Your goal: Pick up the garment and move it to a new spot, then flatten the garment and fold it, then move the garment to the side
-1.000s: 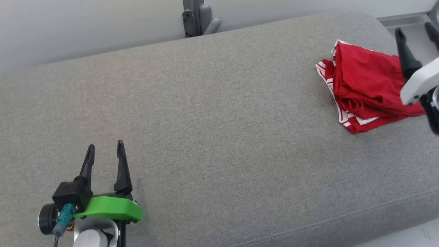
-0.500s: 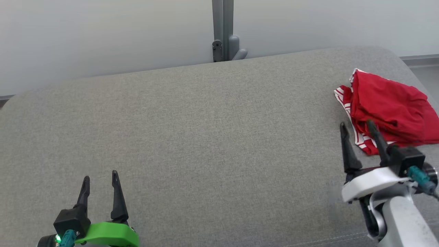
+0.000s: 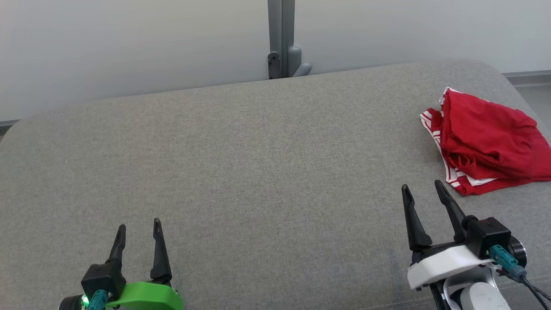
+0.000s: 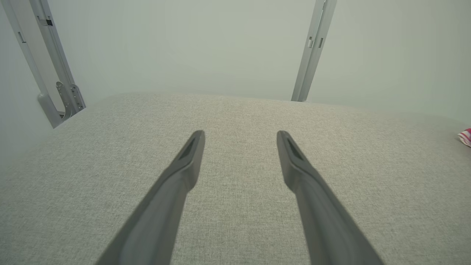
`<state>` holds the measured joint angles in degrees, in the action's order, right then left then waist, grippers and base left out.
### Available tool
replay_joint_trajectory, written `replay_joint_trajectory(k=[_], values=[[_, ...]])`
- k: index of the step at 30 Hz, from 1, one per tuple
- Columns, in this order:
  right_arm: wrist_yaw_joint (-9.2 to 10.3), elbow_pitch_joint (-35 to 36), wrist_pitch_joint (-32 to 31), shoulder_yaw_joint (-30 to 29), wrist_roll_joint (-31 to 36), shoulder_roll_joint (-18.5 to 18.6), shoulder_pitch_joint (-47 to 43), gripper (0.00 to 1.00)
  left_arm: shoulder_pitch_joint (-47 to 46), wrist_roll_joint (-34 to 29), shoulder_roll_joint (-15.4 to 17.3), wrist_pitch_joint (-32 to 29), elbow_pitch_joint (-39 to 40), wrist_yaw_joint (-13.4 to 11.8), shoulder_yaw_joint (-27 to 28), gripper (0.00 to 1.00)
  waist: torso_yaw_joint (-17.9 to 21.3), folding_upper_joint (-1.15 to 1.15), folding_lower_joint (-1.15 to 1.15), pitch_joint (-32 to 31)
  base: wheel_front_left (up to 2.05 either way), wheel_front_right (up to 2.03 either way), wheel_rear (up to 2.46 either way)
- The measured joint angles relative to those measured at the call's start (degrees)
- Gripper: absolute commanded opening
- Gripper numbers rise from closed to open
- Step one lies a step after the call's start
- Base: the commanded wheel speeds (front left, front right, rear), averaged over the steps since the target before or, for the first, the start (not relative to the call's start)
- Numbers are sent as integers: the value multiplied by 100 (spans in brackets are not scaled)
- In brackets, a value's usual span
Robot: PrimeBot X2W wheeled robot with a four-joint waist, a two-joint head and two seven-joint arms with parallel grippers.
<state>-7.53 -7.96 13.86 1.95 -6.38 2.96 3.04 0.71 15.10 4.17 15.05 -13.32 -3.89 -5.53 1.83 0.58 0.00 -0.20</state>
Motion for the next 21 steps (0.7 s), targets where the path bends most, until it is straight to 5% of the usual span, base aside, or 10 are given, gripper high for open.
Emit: replay_joint_trajectory(k=[14, 15, 21], values=[[0, -36, 2, 31, -221, -5, -118, 100, -6, -98, -66, 0, 29, 113, 75, 100, -33, 0, 0, -4, 0, 0, 0], [0, -38, 2, 31, -222, -5, -118, 0, -6, -99, -70, 0, 31, 114, 85, 0, -40, 0, 0, -3, 0, 0, 0], [-1, -287, -16, 54, -278, -37, -273, 0, 106, -56, -109, -65, -233, 115, 78, 0, -45, 0, 0, -3, 0, 0, 0]])
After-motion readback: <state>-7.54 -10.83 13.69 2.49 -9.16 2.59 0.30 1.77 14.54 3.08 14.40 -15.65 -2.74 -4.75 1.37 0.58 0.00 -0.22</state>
